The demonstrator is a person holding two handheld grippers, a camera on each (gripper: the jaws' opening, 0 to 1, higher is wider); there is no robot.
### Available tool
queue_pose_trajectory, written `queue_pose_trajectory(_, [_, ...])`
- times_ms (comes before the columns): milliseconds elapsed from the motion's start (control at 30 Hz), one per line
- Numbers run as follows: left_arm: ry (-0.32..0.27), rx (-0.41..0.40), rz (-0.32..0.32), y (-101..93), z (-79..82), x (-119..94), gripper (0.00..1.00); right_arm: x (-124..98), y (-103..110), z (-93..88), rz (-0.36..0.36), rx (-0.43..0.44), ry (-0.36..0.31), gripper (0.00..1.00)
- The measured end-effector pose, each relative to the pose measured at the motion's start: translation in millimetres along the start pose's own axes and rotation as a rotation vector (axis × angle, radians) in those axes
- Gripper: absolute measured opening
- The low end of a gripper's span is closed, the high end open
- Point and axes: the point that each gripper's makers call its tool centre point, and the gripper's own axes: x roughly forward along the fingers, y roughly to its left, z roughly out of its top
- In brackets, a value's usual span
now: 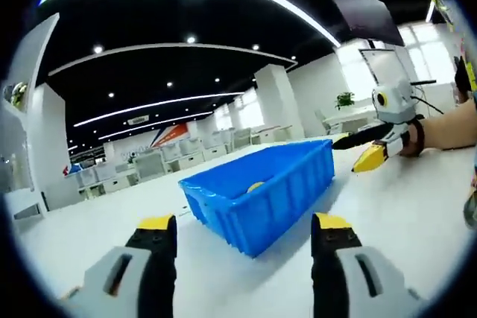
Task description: Open the lid of the chip container on the table, take out the chips, place them into the box in front of the container, and close the lid
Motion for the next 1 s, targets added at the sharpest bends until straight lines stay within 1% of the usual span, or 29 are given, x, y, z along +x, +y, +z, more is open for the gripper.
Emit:
queue_pose_trajectory(33, [-0.008, -0.008, -0.005, -2.3, 3.5, -3.3, 0.87, -2.4, 2.2, 2.7, 0.005, 0.005, -0.009, 0.93])
queue_pose_trajectory(67, [-0.026, -0.005, -0.014, -7.8, 10.0, -8.3, 0.92, -7.3, 5.7, 6.8, 0.007, 0.001, -0.018, 0.97])
queue_pose_trajectory(100, [-0.042, 0.006, -0.019, -11.6, 15.4, -11.5, 0.95, -10.5, 8.3, 9.6, 0.013, -0.002, -0.024, 0.97])
queue_pose_trajectory(133, [-0.054, 0.028, -0.025, -16.9, 22.1, -16.9, 0.95, -14.2, 9.2, 12.5, 0.011, -0.016, -0.03, 0.97])
queue_pose_trajectory(233, [-0.035, 0.05, -0.004, -21.9, 30.7, -27.9, 0.95, -26.2, 13.8, 18.0, 0.019, -0.055, -0.042, 0.97])
queue_pose_trajectory(333, [-0.08, 0.085, 0.002, -25.1, 46.0, -41.9, 0.95, -42.7, 15.3, 21.3, 0.016, -0.094, -0.031, 0.97])
queue_pose_trajectory(367, [-0.08, 0.094, -0.002, -25.8, 47.9, -45.2, 0.95, -47.5, 15.8, 22.8, 0.018, -0.103, -0.026, 0.97])
queue_pose_trajectory(433, [-0.064, 0.107, -0.01, -26.5, 50.2, -52.3, 0.95, -58.3, 18.8, 28.1, 0.031, -0.123, -0.025, 0.97])
queue_pose_trajectory(500, [-0.043, 0.121, -0.034, -29.0, 53.7, -63.1, 0.95, -74.3, 26.6, 39.5, 0.063, -0.165, -0.034, 0.97])
queue_pose_trajectory(533, [-0.027, 0.135, -0.062, -33.2, 56.1, -70.4, 0.95, -84.5, 31.9, 47.7, 0.085, -0.198, -0.044, 0.97])
queue_pose_trajectory(567, [-0.015, 0.15, -0.079, -36.2, 57.7, -75.8, 0.95, -91.5, 34.9, 52.4, 0.093, -0.212, -0.047, 0.97])
queue_pose_trajectory(600, [0.009, 0.177, -0.098, -39.9, 59.6, -84.1, 0.95, -101.8, 40.2, 58.3, 0.112, -0.238, -0.043, 0.97])
queue_pose_trajectory(633, [0.027, 0.197, -0.11, -42.3, 60.7, -89.9, 0.95, -109.5, 46.5, 60.7, 0.129, -0.264, -0.029, 0.97])
queue_pose_trajectory(667, [0.062, 0.222, -0.13, -43.1, 60.8, -97.6, 0.95, -120.4, 54.3, 62.8, 0.161, -0.291, -0.005, 0.97])
queue_pose_trajectory(700, [0.074, 0.228, -0.146, -46.4, 63.3, -103.6, 0.95, -127.5, 59.9, 64.0, 0.181, -0.296, 0.01, 0.97])
queue_pose_trajectory(733, [0.082, 0.242, -0.175, -52.4, 68.3, -113.0, 0.95, -134.4, 64.4, 65.0, 0.197, -0.304, 0.028, 0.97])
queue_pose_trajectory(767, [0.084, 0.246, -0.183, -54.2, 70.0, -116.3, 0.95, -144.1, 72.2, 66.9, 0.217, -0.312, 0.053, 0.97])
queue_pose_trajectory(800, [0.094, 0.256, -0.203, -59.0, 74.9, -126.1, 0.95, -149.7, 76.5, 70.5, 0.223, -0.317, 0.056, 0.97])
queue_pose_trajectory(833, [0.099, 0.263, -0.216, -62.8, 78.4, -132.1, 0.95, -159.0, 85.1, 74.3, 0.243, -0.34, 0.07, 0.97])
queue_pose_trajectory(900, [0.117, 0.272, -0.233, -67.1, 85.7, -146.4, 0.95, -174.6, 99.1, 78.4, 0.275, -0.373, 0.111, 0.97])
queue_pose_trajectory(933, [0.125, 0.275, -0.241, -68.5, 88.1, -152.0, 0.95, -177.5, 101.3, 79.7, 0.279, -0.379, 0.117, 0.97])
queue_pose_trajectory(1000, [0.137, 0.279, -0.248, -71.1, 96.3, -165.2, 0.95, -191.6, 114.1, 89.0, 0.303, -0.418, 0.128, 0.97])
